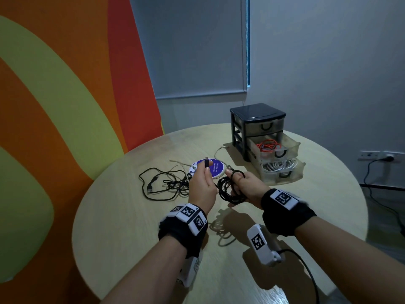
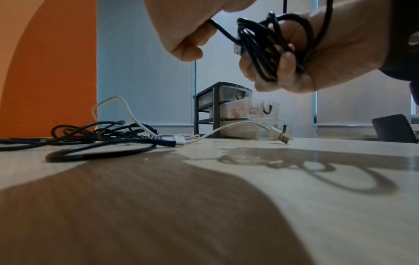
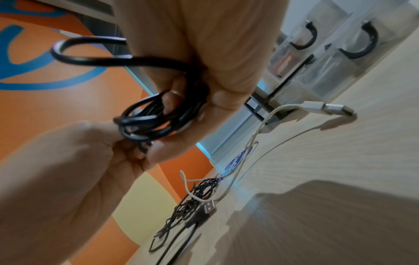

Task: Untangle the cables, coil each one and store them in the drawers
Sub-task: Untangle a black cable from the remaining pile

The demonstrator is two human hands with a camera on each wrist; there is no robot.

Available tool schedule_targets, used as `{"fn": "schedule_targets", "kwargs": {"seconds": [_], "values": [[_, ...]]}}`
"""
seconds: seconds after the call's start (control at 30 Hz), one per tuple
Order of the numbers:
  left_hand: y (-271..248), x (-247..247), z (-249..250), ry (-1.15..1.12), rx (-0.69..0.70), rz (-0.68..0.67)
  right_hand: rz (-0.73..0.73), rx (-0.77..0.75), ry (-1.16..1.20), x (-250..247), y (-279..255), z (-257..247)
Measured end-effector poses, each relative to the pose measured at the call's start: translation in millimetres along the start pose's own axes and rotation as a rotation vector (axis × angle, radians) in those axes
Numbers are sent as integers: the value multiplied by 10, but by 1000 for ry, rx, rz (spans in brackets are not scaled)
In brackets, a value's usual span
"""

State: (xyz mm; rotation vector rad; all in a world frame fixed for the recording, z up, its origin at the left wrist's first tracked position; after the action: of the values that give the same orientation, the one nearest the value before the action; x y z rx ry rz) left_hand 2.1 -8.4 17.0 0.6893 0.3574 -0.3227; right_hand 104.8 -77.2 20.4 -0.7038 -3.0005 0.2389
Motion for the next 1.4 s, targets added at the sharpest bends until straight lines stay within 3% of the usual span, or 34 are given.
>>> {"fn": "schedule_targets", "kwargs": {"seconds": [0.13, 0.33, 0.47, 0.57, 0.73, 1.07, 1.2, 1.4], "values": [[5, 5, 7, 2, 16, -70, 41, 6, -53, -10, -1, 9], [-29, 73, 27, -137, -122, -334, 160, -3, -90, -68, 48, 13], [-85, 81, 44, -293, -222, -424, 188, 8, -99, -56, 93, 25], [-92, 88, 24, -309, -250, -437, 185, 56, -67, -55, 117, 36], [-29, 131, -64, -85, -179, -404, 79, 44, -37, -14, 84, 24], [-7, 128, -57, -68, -147, -382, -184, 135, 447, -46, -3, 10], [-18, 116, -26, -87, -150, -409, -96, 133, 521, -51, 59, 41], [-39, 153, -70, -48, -197, -494, 74, 51, 279, -69, 163, 136]]}}
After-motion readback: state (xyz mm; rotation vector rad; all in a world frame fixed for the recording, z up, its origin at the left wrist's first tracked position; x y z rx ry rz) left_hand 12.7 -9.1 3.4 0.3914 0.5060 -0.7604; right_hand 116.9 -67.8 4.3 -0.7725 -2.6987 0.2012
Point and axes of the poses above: each hand's wrist, its own y-axis towards the middle knuckle, its own x-axis out of the palm, z = x × y, the point moved 2 cm from there along y, towards the middle knuckle
